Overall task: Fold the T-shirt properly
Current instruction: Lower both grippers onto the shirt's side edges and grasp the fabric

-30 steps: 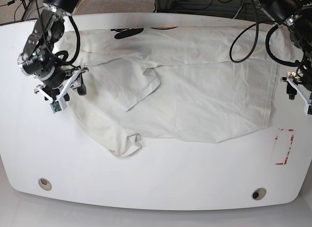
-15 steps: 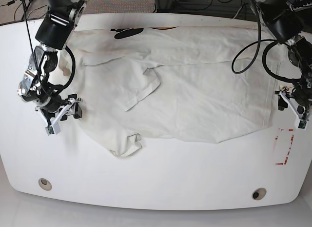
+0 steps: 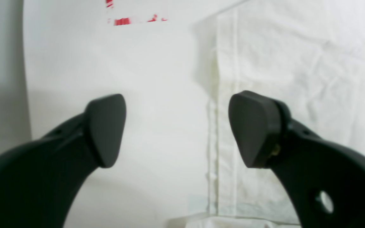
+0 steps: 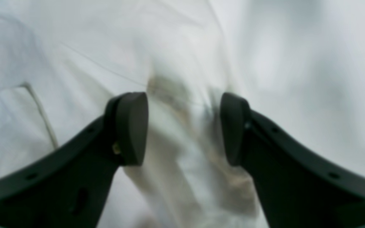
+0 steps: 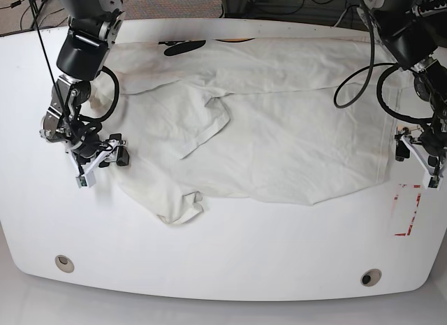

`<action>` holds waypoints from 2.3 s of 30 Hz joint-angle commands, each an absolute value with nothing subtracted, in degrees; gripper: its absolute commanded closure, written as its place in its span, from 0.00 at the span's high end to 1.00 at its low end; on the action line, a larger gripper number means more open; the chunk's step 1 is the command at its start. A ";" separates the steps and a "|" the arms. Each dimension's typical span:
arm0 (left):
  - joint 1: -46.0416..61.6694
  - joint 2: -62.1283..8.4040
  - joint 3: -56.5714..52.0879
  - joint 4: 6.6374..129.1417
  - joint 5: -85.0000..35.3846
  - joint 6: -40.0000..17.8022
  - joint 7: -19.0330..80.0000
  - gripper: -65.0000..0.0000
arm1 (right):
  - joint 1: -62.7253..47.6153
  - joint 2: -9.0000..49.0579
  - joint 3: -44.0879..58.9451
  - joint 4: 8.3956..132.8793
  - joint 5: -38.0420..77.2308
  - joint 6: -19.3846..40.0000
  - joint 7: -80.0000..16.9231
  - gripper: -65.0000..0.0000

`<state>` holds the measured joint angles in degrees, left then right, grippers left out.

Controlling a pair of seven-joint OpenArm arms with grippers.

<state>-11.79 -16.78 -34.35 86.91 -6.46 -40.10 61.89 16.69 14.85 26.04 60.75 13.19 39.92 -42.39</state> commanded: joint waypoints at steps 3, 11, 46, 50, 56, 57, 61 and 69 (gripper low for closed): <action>-13.76 -17.98 -34.42 87.60 -6.90 -40.00 60.97 0.80 | 17.89 14.99 26.07 58.33 13.23 40.00 -39.52 0.54; -14.29 -18.07 -34.42 86.46 -6.90 -40.00 60.88 0.80 | 17.89 15.08 26.07 54.55 13.23 40.00 -36.53 0.54; -29.67 -21.05 -25.10 41.89 -7.16 -34.51 35.56 0.81 | 18.24 14.81 20.97 54.73 13.32 40.00 -36.44 0.03; -30.73 -20.97 -25.01 38.90 -7.25 -34.51 35.38 0.81 | 18.15 14.81 20.97 54.73 13.49 40.00 -36.44 0.03; -31.96 -20.70 -24.92 35.65 -7.25 -34.86 35.30 0.80 | 18.07 15.08 20.97 54.73 13.67 40.00 -36.44 0.03; -32.04 -20.26 -24.92 35.38 -7.16 -34.86 35.30 0.80 | 18.07 15.08 20.97 54.73 13.67 40.00 -36.44 0.03; -32.22 -18.86 -24.84 35.65 -6.90 -34.68 35.21 0.58 | 17.98 15.08 20.97 54.73 13.41 40.00 -36.44 0.02; -32.40 -17.98 -20.70 35.82 -7.08 -34.68 34.77 0.00 | 18.33 15.16 20.97 55.08 13.32 40.00 -36.53 0.02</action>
<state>-31.14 -17.80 -21.87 35.22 -7.20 -34.52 34.41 17.58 14.61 21.04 54.37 14.79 40.10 -34.72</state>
